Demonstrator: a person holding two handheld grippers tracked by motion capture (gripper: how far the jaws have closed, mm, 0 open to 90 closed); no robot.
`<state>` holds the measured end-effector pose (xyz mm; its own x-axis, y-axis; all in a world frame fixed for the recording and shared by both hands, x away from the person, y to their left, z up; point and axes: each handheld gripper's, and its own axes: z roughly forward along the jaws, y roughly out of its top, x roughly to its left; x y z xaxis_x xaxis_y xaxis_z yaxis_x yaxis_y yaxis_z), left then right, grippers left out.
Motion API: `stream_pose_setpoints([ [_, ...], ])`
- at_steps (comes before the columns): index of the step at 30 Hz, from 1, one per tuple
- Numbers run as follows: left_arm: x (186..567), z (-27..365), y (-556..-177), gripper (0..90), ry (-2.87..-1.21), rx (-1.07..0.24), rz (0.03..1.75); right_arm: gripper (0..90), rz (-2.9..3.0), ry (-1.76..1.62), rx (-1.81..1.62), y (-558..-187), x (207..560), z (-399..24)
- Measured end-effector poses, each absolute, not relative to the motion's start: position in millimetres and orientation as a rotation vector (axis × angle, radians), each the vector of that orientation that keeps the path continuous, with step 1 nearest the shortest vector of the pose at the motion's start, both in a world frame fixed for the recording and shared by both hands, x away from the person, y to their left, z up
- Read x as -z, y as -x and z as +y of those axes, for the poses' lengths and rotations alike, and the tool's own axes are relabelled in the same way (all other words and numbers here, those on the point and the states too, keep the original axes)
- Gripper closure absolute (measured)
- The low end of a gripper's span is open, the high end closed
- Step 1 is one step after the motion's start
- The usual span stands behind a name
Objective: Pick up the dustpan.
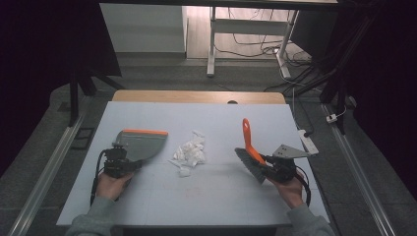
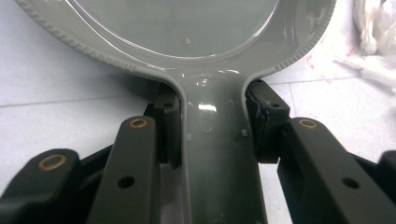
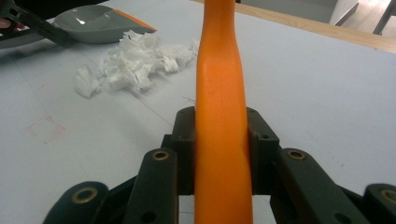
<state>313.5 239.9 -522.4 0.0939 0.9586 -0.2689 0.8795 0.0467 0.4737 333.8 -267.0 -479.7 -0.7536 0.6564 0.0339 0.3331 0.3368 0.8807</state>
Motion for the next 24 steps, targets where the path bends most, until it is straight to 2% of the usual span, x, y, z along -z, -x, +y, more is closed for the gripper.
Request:
stream_pose_setpoints([
  [24,521.8,252.3,-309.5,61.7,-1.843,-0.247,1.692,70.0,2.277,-0.880,-1.383,-333.8,479.8,-267.3],
])
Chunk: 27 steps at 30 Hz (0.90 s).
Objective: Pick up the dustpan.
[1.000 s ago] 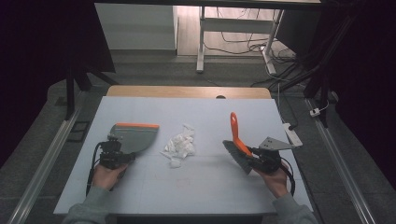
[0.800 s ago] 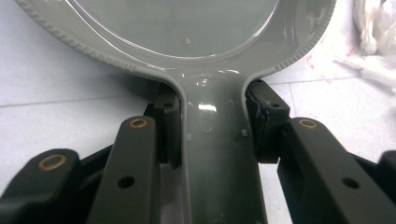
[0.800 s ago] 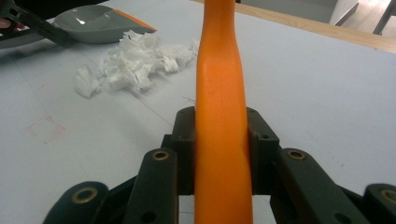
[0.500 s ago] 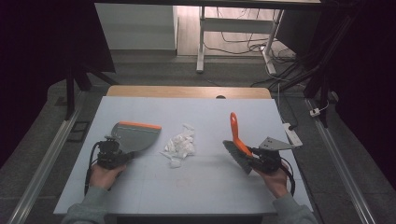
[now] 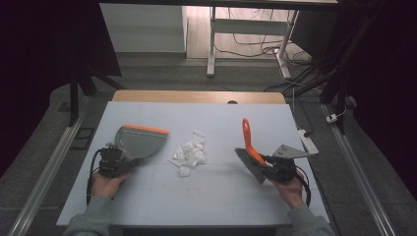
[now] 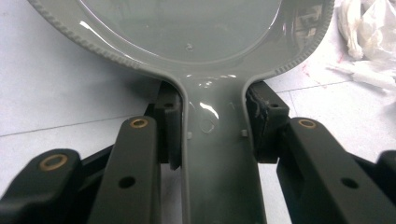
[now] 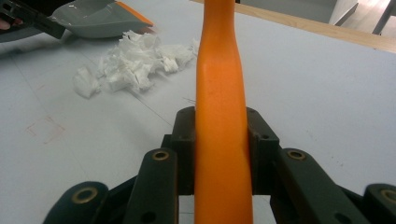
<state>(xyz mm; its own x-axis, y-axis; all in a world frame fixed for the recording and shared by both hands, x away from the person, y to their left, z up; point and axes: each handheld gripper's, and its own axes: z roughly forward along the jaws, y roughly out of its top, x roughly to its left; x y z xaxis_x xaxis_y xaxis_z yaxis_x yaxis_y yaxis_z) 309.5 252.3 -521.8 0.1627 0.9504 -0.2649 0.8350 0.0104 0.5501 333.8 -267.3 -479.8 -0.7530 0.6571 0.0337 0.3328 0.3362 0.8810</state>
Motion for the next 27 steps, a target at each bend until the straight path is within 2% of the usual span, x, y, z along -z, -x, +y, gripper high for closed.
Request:
stream_pose_setpoints([
  [27,505.2,272.5,-295.5,61.6,-1.872,-0.300,1.473,70.0,2.266,-0.878,-1.389,-333.2,478.3,-268.5],
])
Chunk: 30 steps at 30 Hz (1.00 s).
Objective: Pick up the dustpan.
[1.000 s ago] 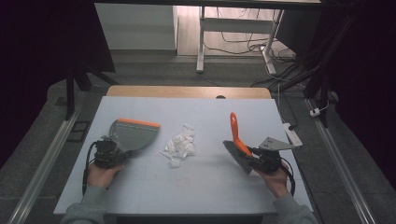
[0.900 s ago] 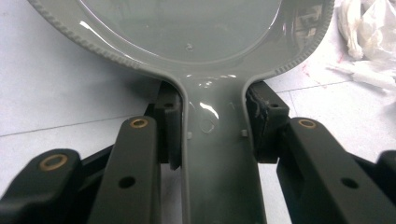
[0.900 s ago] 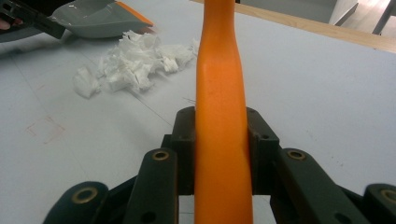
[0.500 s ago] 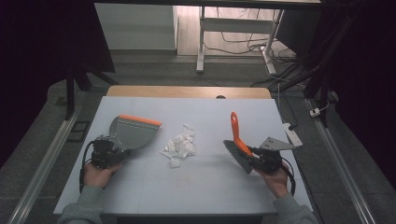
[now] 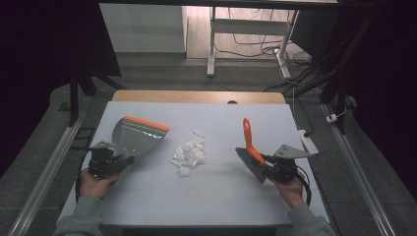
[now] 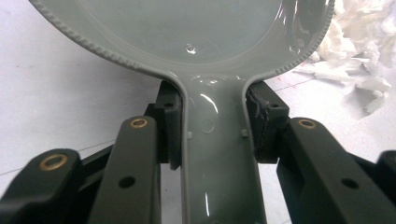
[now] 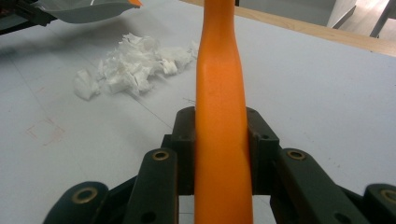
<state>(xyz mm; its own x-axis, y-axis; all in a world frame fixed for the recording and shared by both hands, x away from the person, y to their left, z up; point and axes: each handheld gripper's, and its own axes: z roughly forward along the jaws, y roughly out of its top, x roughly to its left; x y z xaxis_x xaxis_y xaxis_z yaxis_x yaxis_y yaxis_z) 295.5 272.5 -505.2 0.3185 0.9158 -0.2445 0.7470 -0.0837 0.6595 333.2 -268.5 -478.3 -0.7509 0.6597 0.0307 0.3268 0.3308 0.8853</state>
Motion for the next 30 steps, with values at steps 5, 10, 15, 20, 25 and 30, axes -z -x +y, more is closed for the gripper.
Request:
stream_pose_setpoints([
  [5,501.8,276.9,-292.6,61.6,-1.883,-0.312,1.439,70.0,2.267,-0.878,-1.388,-333.3,478.4,-268.5],
  [10,499.1,280.6,-290.1,61.6,-1.895,-0.316,1.404,70.0,2.264,-0.881,-1.393,-333.8,478.4,-268.8],
  [15,494.1,284.4,-285.6,61.6,-1.905,-0.318,1.359,70.0,2.255,-0.876,-1.398,-333.2,477.4,-269.3],
  [20,489.6,285.8,-280.9,61.6,-1.929,-0.308,1.307,70.1,2.250,-0.878,-1.402,-333.1,476.7,-269.3],
  [25,487.1,283.9,-278.4,61.6,-1.967,-0.283,1.254,70.1,2.252,-0.875,-1.402,-332.9,476.8,-268.8],
  [30,486.5,283.8,-276.7,61.5,-1.978,-0.267,1.219,70.1,2.249,-0.874,-1.405,-332.7,476.2,-269.2],
])
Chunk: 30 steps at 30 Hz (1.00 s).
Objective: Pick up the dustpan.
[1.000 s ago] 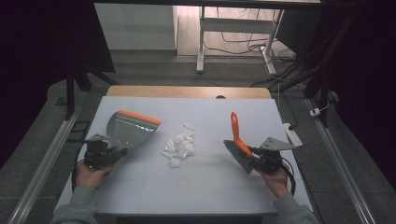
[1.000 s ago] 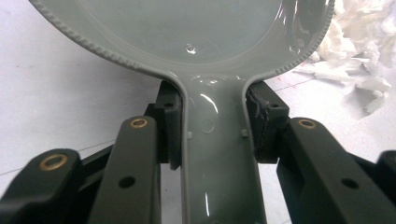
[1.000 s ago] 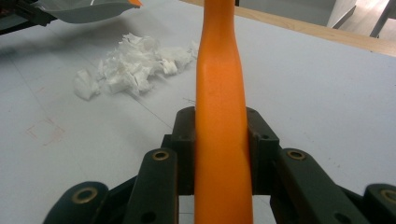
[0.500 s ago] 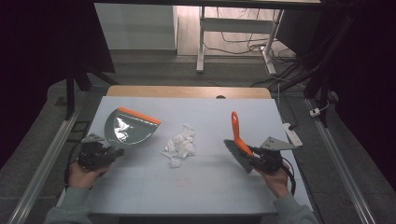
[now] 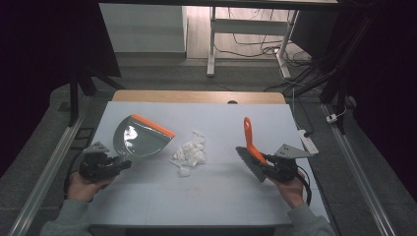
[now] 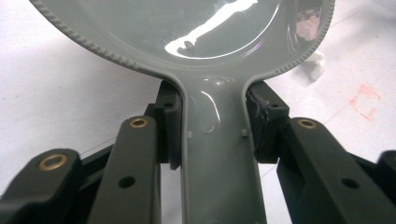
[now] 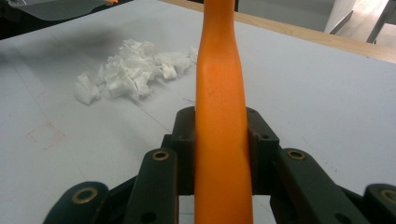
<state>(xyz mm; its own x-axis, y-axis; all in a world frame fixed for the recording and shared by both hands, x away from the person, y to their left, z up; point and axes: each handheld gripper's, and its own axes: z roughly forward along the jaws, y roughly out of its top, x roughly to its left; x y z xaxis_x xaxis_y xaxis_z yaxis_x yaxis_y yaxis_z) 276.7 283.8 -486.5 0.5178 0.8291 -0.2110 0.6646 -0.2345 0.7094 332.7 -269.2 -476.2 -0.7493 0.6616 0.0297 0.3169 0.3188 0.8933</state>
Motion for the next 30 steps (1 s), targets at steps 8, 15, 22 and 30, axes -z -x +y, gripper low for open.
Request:
stream_pose_setpoints([
  [8,483.5,281.3,-270.4,61.5,-2.007,-0.245,1.151,70.1,2.248,-0.872,-1.405,-333.2,476.3,-269.0],
  [15,482.8,281.2,-268.2,61.5,-2.026,-0.227,1.116,70.1,2.249,-0.869,-1.408,-333.1,476.4,-268.7],
  [22,482.1,278.4,-264.2,61.5,-2.076,-0.192,1.053,70.1,2.247,-0.871,-1.403,-332.9,476.0,-268.7],
  [30,480.8,276.6,-260.4,61.5,-2.108,-0.156,1.010,70.1,2.239,-0.866,-1.411,-332.9,474.0,-268.1],
])
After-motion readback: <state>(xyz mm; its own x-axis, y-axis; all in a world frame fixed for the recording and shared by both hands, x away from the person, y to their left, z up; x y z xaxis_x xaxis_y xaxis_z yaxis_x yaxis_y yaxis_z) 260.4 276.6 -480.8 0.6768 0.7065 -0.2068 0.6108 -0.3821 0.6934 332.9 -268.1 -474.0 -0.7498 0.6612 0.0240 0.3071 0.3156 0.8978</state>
